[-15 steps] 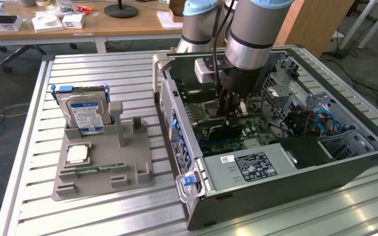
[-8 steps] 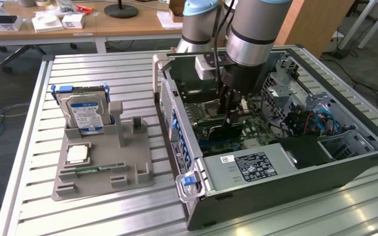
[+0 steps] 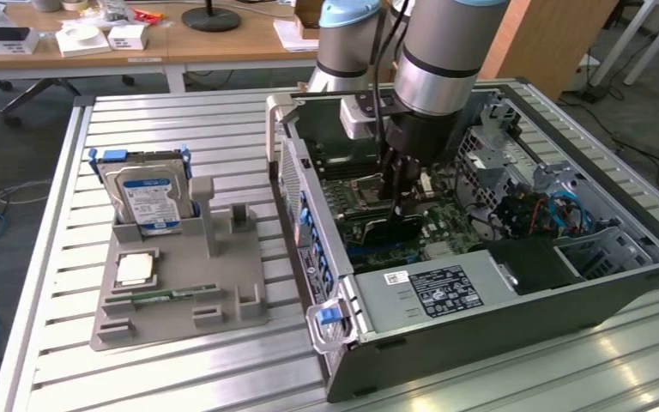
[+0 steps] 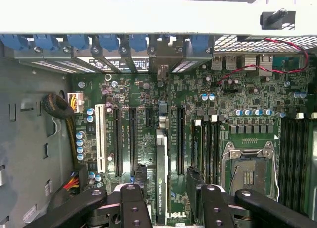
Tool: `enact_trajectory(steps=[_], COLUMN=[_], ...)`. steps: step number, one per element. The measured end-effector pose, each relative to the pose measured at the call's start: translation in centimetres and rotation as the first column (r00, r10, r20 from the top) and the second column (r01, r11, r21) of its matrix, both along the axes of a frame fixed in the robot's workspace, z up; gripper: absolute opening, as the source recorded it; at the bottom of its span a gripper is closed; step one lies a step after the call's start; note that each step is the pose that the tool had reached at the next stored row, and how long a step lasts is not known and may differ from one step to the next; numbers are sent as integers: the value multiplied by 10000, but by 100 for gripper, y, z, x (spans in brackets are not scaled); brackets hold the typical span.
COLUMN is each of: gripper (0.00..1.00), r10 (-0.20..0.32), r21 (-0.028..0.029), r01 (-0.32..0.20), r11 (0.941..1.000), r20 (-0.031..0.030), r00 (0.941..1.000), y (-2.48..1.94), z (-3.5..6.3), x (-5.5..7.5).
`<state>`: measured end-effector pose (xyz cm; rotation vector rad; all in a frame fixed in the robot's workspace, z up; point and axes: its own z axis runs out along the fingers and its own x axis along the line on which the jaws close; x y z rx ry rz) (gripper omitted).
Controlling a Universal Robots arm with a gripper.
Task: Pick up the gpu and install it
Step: 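Press down on the gpu until it lock into place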
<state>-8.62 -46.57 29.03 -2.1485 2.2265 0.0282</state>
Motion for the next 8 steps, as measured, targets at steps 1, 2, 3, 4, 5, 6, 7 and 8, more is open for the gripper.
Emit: enact_trajectory(steps=[1,2,3,4,5,6,7,8], gripper=[45,45,45,45,44,44,38,31], r10=[0,0,0,0,0,0,0,0], r21=[0,0,0,0,0,0,0,0], r01=[0,0,0,0,0,0,0,0], r11=[10000,10000,10000,10000,10000,10000,10000,10000], r20=[0,0,0,0,0,0,0,0], r00=[10000,10000,10000,10000,10000,10000,10000,10000], y=[0,0,0,0,0,0,0,0], z=[0,0,0,0,0,0,0,0], x=[0,0,0,0,0,0,0,0])
